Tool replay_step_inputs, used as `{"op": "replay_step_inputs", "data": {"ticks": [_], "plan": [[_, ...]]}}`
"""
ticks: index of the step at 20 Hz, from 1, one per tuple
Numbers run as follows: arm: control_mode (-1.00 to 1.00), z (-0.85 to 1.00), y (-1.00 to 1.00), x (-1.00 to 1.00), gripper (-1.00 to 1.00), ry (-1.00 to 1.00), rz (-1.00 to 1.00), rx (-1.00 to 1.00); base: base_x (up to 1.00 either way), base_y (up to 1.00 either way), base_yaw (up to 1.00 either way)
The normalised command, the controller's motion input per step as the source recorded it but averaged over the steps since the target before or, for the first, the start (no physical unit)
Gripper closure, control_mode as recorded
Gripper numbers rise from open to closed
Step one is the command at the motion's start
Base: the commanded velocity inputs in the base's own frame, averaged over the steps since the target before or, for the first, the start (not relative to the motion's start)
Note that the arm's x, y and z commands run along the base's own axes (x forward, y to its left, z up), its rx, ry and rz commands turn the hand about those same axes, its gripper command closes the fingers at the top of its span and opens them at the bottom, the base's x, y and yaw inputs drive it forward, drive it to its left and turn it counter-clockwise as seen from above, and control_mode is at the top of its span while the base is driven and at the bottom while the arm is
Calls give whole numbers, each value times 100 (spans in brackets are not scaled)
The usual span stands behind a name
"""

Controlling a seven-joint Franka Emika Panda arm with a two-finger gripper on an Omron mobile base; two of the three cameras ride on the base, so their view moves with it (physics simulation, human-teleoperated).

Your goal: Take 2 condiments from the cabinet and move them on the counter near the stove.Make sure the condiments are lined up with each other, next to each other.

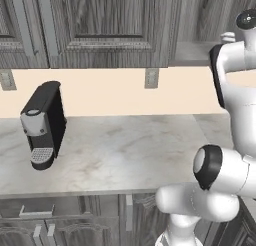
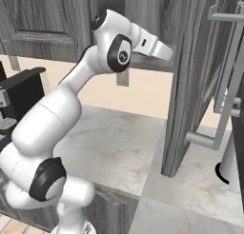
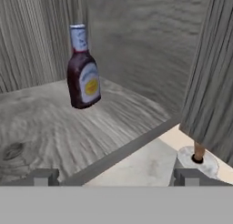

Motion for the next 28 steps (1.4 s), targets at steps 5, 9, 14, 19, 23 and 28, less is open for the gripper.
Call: {"op": "replay_step_inputs", "data": {"ticks": [5,9,14,19,23,28], "plan": [[-100,-1,-14,40,-100,0,-5,0,0,0,0],[-100,0,-12,38,-100,0,-6,0,0,0,0],[-100,0,-14,40,-100,0,-5,0,0,0,0],[-100,0,-19,31,-100,1,-5,0,0,0,0],[-100,0,-23,32,-100,2,-4,0,0,0,0],[-100,-2,-20,28,-100,1,-3,0,0,0,0]]}}
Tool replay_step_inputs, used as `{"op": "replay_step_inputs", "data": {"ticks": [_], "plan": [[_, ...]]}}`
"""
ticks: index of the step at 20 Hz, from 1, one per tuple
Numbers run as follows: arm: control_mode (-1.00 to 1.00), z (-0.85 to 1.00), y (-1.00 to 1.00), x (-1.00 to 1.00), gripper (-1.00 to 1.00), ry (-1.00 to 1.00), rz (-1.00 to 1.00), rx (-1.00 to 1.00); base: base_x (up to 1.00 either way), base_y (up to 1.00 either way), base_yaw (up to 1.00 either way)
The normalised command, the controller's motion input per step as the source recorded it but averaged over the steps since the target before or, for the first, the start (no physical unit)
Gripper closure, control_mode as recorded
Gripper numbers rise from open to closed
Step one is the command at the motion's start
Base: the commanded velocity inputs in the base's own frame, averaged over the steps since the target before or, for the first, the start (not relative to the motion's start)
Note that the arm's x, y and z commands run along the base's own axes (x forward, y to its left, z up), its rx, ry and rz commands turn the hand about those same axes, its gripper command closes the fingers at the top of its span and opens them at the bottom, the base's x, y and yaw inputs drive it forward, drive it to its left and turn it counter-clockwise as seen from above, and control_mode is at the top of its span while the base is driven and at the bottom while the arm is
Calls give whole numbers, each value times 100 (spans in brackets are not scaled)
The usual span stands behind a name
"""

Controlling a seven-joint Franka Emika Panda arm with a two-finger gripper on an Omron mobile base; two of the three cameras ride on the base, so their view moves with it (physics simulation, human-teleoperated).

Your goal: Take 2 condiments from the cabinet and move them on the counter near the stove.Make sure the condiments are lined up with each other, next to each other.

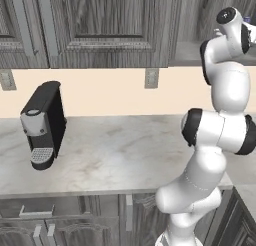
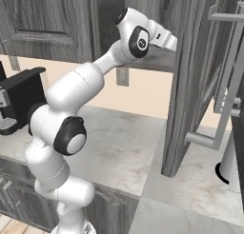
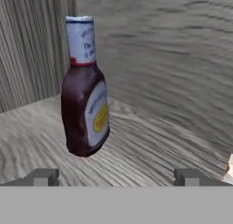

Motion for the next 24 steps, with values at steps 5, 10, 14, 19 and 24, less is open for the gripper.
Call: {"op": "replay_step_inputs", "data": {"ticks": [5,10,14,19,24], "plan": [[-100,-1,-16,22,-100,0,-3,0,0,0,0],[-100,-7,-6,24,-100,1,-2,0,0,0,0],[-100,-12,0,25,-100,2,-1,0,0,0,0],[-100,-5,-10,17,-100,1,-1,0,0,0,0],[-100,0,-19,12,-100,1,-1,0,0,0,0]]}}
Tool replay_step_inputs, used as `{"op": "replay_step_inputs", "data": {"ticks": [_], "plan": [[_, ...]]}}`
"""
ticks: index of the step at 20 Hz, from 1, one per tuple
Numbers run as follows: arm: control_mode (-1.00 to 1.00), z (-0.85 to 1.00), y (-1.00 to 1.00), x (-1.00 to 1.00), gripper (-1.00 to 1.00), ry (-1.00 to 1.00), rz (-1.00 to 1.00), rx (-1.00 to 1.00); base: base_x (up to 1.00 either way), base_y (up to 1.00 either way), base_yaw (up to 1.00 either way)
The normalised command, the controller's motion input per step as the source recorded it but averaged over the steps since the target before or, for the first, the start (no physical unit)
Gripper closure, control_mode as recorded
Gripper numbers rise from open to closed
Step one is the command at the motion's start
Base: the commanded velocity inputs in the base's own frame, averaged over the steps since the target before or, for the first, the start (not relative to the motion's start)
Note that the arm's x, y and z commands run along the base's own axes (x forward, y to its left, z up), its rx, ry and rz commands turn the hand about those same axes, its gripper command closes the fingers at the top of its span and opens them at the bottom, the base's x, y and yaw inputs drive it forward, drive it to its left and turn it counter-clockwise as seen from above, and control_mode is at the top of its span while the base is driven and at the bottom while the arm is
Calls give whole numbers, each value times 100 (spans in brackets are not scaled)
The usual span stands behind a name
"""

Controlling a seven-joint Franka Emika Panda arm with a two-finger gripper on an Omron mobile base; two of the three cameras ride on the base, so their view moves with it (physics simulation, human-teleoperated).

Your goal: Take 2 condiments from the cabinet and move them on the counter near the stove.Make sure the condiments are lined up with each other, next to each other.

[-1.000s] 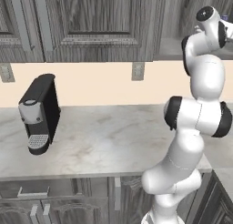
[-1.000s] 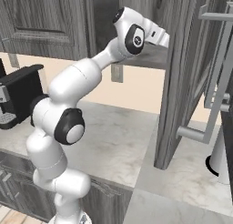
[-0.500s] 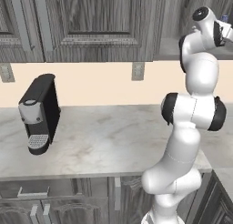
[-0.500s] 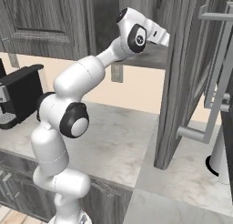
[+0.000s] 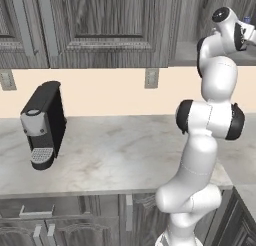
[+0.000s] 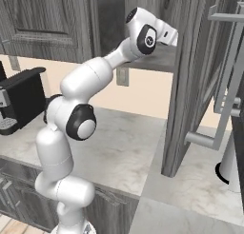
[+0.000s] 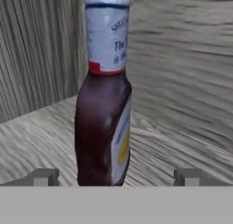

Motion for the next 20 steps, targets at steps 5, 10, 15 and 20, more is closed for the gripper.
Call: {"op": "replay_step_inputs", "data": {"ticks": [5,10,15,20], "plan": [[-100,0,-17,13,-100,2,-1,0,0,0,0],[-100,-1,-13,18,-100,3,-1,0,0,0,0],[-100,-4,-10,17,-100,3,-1,0,0,0,0],[-100,-27,-3,18,-100,2,0,0,0,0,0]]}}
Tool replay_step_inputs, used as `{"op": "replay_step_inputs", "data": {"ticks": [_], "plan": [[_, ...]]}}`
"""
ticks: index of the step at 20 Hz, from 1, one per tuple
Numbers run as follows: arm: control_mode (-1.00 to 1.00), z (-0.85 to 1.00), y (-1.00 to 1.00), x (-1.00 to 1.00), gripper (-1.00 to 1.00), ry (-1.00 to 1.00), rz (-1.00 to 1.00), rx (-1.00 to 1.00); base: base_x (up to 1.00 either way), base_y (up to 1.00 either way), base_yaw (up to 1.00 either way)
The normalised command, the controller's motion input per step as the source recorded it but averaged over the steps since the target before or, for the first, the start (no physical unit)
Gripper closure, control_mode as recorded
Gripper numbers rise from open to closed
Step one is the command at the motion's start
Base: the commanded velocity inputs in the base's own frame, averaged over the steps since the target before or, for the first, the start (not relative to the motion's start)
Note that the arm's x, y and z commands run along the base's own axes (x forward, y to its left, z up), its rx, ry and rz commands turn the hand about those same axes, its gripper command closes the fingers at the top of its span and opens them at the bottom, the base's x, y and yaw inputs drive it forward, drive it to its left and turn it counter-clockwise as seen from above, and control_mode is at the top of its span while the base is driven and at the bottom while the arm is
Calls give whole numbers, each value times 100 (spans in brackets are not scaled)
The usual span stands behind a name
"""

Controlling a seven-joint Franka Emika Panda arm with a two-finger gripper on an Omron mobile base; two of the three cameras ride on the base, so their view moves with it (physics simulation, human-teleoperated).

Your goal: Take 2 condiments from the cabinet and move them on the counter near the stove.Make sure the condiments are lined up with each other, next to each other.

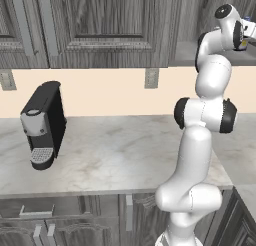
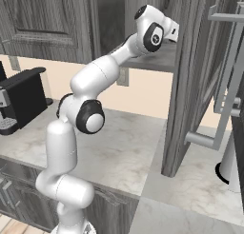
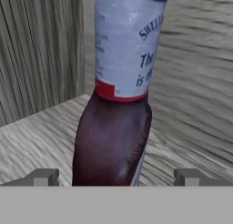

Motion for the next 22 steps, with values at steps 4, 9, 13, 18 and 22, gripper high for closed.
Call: {"op": "replay_step_inputs", "data": {"ticks": [4,9,13,18,22], "plan": [[-100,-35,-1,15,-100,0,0,0,0,0,0],[-100,-19,0,1,-100,0,-1,0,0,0,0],[-100,-29,0,2,100,0,0,0,0,0,0],[-100,-38,0,15,100,0,0,0,0,0,0],[-100,-33,0,11,100,0,0,0,0,0,0]]}}
